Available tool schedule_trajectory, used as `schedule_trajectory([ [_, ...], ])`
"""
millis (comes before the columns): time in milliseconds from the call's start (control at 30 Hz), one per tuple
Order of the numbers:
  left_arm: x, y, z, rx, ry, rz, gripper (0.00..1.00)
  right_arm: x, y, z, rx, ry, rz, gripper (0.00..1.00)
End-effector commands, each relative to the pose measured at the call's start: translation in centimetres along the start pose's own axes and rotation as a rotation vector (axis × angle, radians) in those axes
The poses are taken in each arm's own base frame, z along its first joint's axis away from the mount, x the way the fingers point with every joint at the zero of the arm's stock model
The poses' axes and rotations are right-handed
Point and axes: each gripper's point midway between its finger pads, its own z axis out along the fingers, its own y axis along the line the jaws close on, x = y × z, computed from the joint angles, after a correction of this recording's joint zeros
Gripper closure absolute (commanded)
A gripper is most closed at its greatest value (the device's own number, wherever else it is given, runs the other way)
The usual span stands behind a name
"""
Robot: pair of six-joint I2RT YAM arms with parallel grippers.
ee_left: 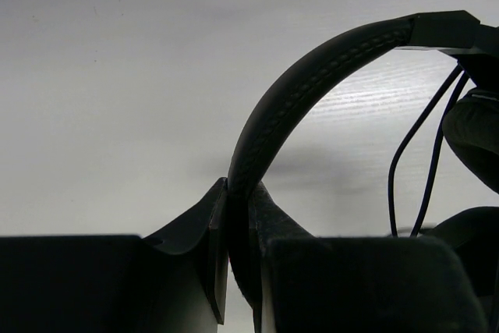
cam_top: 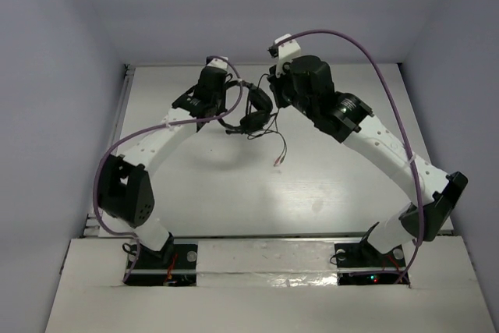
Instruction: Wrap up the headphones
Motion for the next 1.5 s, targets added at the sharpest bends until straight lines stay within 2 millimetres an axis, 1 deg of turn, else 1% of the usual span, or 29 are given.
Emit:
schedule_trajectory([
  [0, -2.9, 0.3, -4.0, 0.060, -0.115, -0.021, 1.00, -2.3, -2.6, 1.2, 0.071, -0.087, -0.019, 1.00],
  [133, -2.1, 1.1, -4.9, 0.042, -0.114, -0.008, 1.00, 0.1, -3.4, 3.3, 0.109, -0.002, -0.058, 1.00],
  [200, -2.0, 0.9, -5.3, 0.066, -0.114, -0.001, 1.00, 0.1, -3.2, 3.7, 0.098, -0.003, -0.061, 1.00],
  [300, -2.0, -0.8, -6.0, 0.157, -0.109, 0.026, 1.00, 0.4, -2.9, 4.9, 0.095, 0.003, -0.069, 1.00],
  [333, -1.8, -2.1, -6.5, 0.224, -0.102, 0.039, 1.00, 0.3, -2.8, 5.1, 0.095, 0.000, -0.071, 1.00],
  [400, -2.0, -3.0, -7.1, 0.282, -0.098, 0.047, 1.00, 0.4, -2.7, 5.7, 0.094, -0.004, -0.073, 1.00],
  [467, -1.9, -4.3, -7.8, 0.364, -0.091, 0.053, 1.00, 0.2, -3.0, 6.2, 0.100, -0.015, -0.068, 1.00],
  [533, -2.0, -4.7, -8.4, 0.396, -0.094, 0.054, 1.00, 0.3, -3.5, 6.7, 0.118, -0.021, -0.060, 1.00],
  [567, -2.3, -4.6, -8.8, 0.402, -0.109, 0.048, 1.00, 0.9, -4.3, 6.9, 0.143, -0.012, -0.059, 1.00],
  [600, -2.3, -4.7, -9.1, 0.411, -0.114, 0.046, 1.00, 0.9, -4.4, 6.8, 0.149, -0.018, -0.051, 1.00],
  [667, -2.5, -5.0, -9.7, 0.437, -0.122, 0.048, 1.00, 1.0, -5.8, 7.0, 0.173, -0.035, -0.022, 1.00],
  [700, -2.5, -5.1, -9.9, 0.446, -0.122, 0.046, 1.00, 1.9, -5.7, 7.0, 0.172, -0.025, -0.008, 1.00],
  [733, -2.6, -5.4, -10.1, 0.465, -0.125, 0.045, 1.00, 1.6, -6.3, 6.8, 0.184, -0.046, 0.009, 1.00],
  [800, -2.8, -5.3, -10.4, 0.466, -0.130, 0.035, 1.00, 2.9, -6.6, 6.9, 0.180, -0.029, 0.026, 1.00],
  [833, -2.9, -5.4, -10.5, 0.470, -0.133, 0.028, 1.00, 2.9, -7.2, 6.9, 0.189, -0.041, 0.038, 1.00],
  [867, -3.2, -5.1, -10.6, 0.472, -0.142, 0.019, 1.00, 2.8, -6.9, 6.6, 0.174, -0.051, 0.048, 1.00],
  [900, -3.5, -5.2, -10.9, 0.481, -0.152, 0.016, 1.00, 3.7, -7.3, 6.7, 0.172, -0.038, 0.068, 1.00],
  [933, -3.7, -5.1, -11.0, 0.492, -0.153, 0.009, 1.00, 3.6, -7.6, 6.7, 0.170, -0.051, 0.075, 1.00],
  [1000, -4.2, -5.1, -11.4, 0.508, -0.164, 0.001, 1.00, 3.6, -6.8, 6.4, 0.132, -0.069, 0.129, 1.00],
  [1133, -5.1, -5.2, -12.4, 0.544, -0.187, -0.014, 1.00, 4.3, -6.8, 6.8, 0.103, -0.087, 0.183, 1.00],
  [1167, -5.4, -4.9, -12.6, 0.543, -0.195, -0.023, 1.00, 4.9, -5.9, 6.9, 0.056, -0.082, 0.192, 1.00],
  [1200, -5.5, -5.1, -12.9, 0.558, -0.197, -0.026, 1.00, 4.7, -6.1, 6.7, 0.042, -0.097, 0.219, 0.99],
  [1233, -5.9, -5.2, -13.4, 0.583, -0.210, -0.033, 1.00, 4.7, -6.2, 6.7, 0.027, -0.107, 0.234, 0.98],
  [1267, -6.3, -5.3, -14.1, 0.600, -0.224, -0.036, 1.00, 5.2, -6.3, 6.8, -0.019, -0.107, 0.248, 0.93],
  [1333, -7.1, -5.3, -15.2, 0.631, -0.243, -0.044, 1.00, 4.9, -5.9, 6.8, -0.091, -0.136, 0.278, 0.84],
  [1367, -7.6, -5.3, -15.7, 0.640, -0.254, -0.047, 1.00, 4.3, -5.0, 6.8, -0.163, -0.168, 0.279, 0.79],
  [1400, -8.0, -5.3, -16.2, 0.647, -0.264, -0.052, 1.00, 5.1, -5.0, 6.9, -0.197, -0.159, 0.296, 0.75],
  [1433, -8.6, -5.4, -16.9, 0.659, -0.277, -0.052, 1.00, 5.4, -4.1, 7.0, -0.247, -0.158, 0.298, 0.68],
  [1467, -9.0, -5.3, -17.3, 0.659, -0.283, -0.057, 1.00, 5.2, -3.5, 7.0, -0.307, -0.178, 0.292, 0.64],
])
